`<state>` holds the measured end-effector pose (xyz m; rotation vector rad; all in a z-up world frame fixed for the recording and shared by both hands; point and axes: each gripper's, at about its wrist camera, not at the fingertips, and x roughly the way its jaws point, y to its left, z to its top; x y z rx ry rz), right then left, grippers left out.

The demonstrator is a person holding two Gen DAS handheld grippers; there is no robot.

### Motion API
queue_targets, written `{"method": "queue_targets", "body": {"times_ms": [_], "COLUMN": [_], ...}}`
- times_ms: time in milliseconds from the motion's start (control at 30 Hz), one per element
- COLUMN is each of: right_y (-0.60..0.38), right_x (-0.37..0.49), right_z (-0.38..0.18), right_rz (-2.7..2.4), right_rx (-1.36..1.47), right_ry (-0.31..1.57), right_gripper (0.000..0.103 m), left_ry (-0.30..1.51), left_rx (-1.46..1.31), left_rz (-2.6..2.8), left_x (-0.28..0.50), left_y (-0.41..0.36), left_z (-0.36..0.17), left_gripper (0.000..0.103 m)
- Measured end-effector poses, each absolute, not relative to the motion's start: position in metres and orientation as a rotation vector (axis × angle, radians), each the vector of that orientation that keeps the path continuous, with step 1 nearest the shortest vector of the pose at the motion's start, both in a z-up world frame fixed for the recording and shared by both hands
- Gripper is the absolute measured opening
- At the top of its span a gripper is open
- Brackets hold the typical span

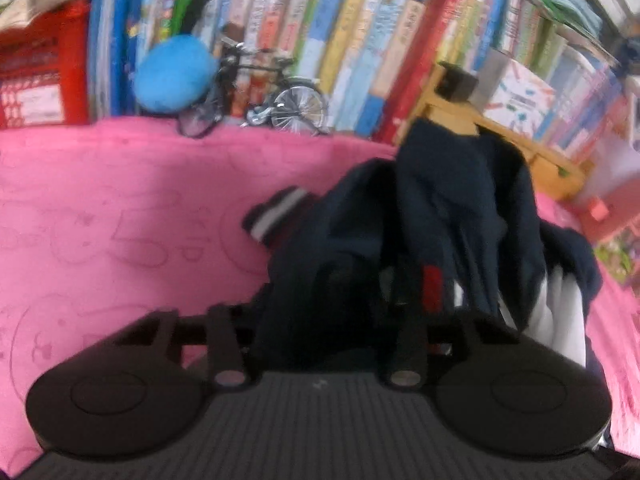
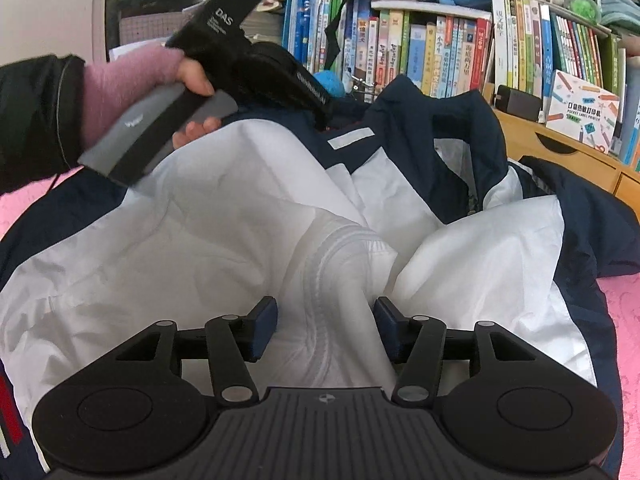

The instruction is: Fold clothes

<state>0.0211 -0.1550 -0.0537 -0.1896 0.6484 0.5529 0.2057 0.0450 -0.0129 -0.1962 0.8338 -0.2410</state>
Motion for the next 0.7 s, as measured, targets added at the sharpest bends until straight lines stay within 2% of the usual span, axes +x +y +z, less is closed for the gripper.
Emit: {"method": "queue_targets", "body": {"times_ms": [167, 367, 433, 533, 700], "right_y": [-0.155, -0.154, -0.154, -0.158, -0.161], "right_x": [0.020, 0.019, 0.019, 0.023, 0.025], "right_z": [-0.054, -0.055, -0.055, -0.055, -0.054], "right_rz": [0.555, 0.554, 0.551, 0.539, 0.539], "right_rx": [-0.183, -0.184, -0.183, -0.153, -0.134], "right_ry": [0.649, 0.649, 0.652, 0.673, 0.687], "right_gripper": [0.056, 0.058, 0.065, 0.072, 0.073], "left_ry": [0.689, 0.469, 0.427, 0.420, 0.485], "left_rx": [-0.233, -0.265, -0.287, -0.302, -0.336], "left_rz": [-0.140, -0.006, 0.055, 0.162, 0.310], "left_x": [0.202, 0.163, 0.146, 0.123, 0.090], "left_y": [0.072, 0.139, 0.165, 0.201, 0.259], "left_z": [0.027, 0.072, 0.076, 0.066, 0.028], "left_gripper": [0.009, 0.007, 0.007, 0.007, 0.007]}}
